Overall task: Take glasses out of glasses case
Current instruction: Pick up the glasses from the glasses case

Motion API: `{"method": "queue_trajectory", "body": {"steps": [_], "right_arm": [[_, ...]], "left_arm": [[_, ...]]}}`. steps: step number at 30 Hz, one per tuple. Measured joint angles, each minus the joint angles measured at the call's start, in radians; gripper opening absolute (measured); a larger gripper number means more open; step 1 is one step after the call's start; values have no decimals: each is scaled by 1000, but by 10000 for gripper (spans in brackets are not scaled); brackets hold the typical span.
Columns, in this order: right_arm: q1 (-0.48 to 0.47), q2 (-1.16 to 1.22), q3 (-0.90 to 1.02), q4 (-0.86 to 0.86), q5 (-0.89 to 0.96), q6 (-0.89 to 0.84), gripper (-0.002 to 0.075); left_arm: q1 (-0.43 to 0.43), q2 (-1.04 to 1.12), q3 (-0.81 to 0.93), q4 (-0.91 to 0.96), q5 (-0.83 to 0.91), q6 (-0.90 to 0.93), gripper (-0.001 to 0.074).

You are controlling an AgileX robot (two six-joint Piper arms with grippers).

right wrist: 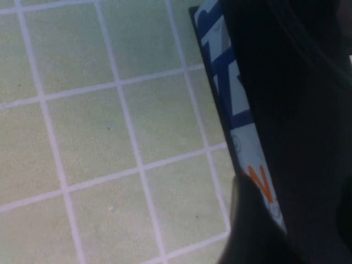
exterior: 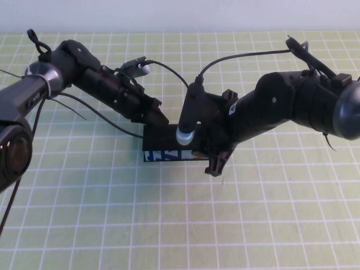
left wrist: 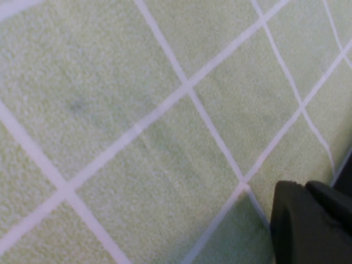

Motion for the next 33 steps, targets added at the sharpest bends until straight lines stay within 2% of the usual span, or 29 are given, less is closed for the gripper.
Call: {"method": "queue_trajectory", "body": {"steps": [13,23,33], "right_arm": [[17,83,-3,-18,-120,-28,301],[17,107,-3,-74,-163,-30,214],[17,125,-3,-78,-219,-30,204]], "left_arm": [[0,0,0,0,0,0,-4],[0,0,0,-2,0,0,-4],[0,0,0,-2,0,0,-4]]}}
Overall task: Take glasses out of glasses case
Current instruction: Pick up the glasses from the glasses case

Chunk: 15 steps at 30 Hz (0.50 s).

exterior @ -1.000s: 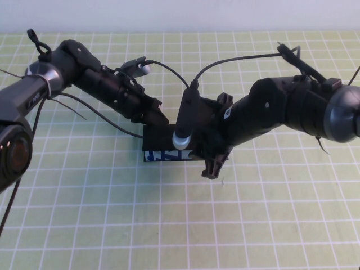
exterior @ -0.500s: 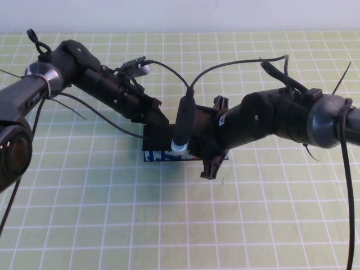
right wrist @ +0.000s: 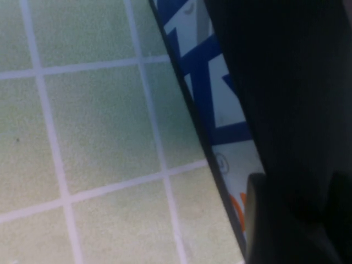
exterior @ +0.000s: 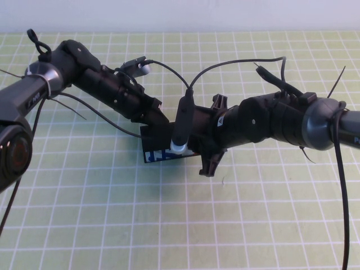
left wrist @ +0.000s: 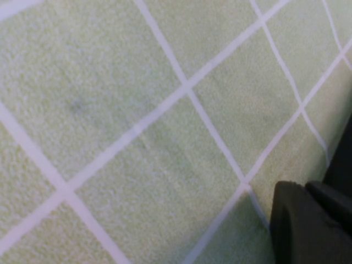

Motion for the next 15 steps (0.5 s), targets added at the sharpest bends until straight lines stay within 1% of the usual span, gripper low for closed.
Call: {"method": "queue_trajectory", "body": {"steps": [8,10,15], "right_arm": [[0,5,-2,-19,-12,0,195],[0,5,-2,-23,-13,-2,176],[0,5,-2,-27,-19,-8,97]], "left_arm": [[0,0,0,0,0,0,-4],[0,0,0,0,0,2,-4],[0,0,0,0,-10,6,-4]]}}
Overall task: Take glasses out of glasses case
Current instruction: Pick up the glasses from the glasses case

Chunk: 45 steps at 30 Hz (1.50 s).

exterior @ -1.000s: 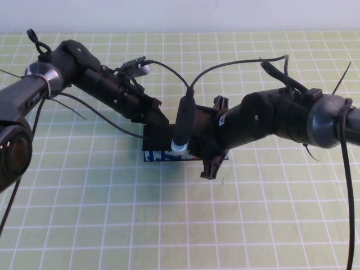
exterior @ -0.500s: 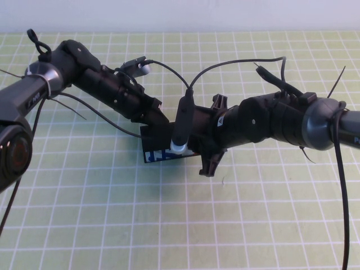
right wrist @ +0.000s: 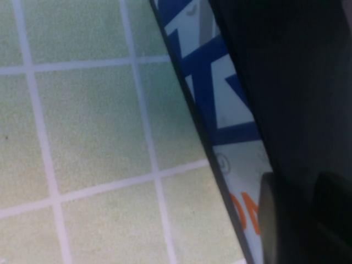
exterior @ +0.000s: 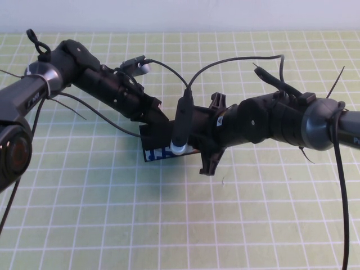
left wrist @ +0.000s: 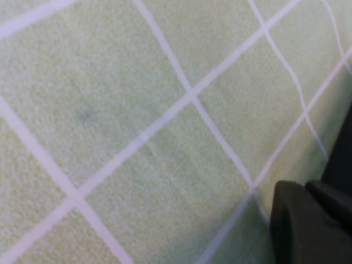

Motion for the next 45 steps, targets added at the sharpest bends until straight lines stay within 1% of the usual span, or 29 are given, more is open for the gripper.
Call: {"method": "queue_trajectory", "body": {"steps": [4,6,16,24,27,29,31,36,39,42,45], "right_arm": [[1,-4,0,0,0,-3,40],[1,-10,0,0,0,-7,24],[1,-35,0,7,-36,-7,4],[1,-36,0,35,-49,0,-13],[1,-39,0,43,-52,2,-15],[1,-39,0,44,-52,2,-15],[1,-39,0,48,-53,4,-15],[1,-39,0,49,-55,4,-15],[1,-39,0,55,-55,4,-15],[1,-39,0,64,-55,4,-15],[1,-39,0,77,-57,4,-15]], "left_arm": [[0,0,0,-4,-6,2,-4],[0,0,0,-4,-8,4,-4],[13,-27,-27,-2,2,6,-4],[70,-244,-59,85,22,8,-4],[72,-335,-12,95,22,43,-4],[72,-394,64,51,22,107,-4],[72,-453,183,-10,24,217,-4],[72,-534,514,-155,24,615,-4],[72,-537,665,-229,17,818,-4],[72,-526,761,-282,-17,952,-4],[70,-502,792,-319,-67,1019,-4]]}}
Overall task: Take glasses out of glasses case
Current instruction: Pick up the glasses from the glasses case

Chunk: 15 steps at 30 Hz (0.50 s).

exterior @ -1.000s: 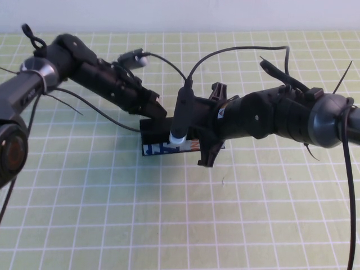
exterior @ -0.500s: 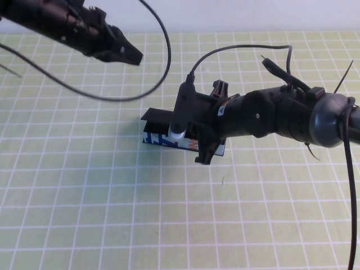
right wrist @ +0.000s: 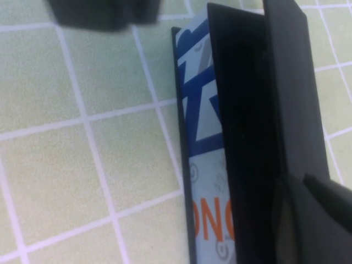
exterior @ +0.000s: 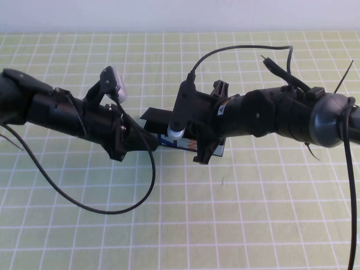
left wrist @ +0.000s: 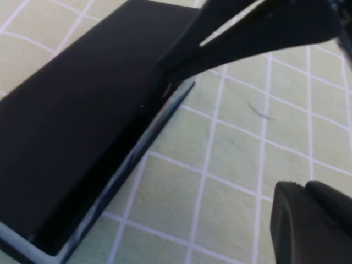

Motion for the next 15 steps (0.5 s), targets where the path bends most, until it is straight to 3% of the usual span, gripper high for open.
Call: {"method": "queue_trajectory", "body": {"steps": [15], "right_arm": [[0,-26,0,29,-20,3,-15]], "left_arm": [[0,65,5,-183,-121,163,-4]]}}
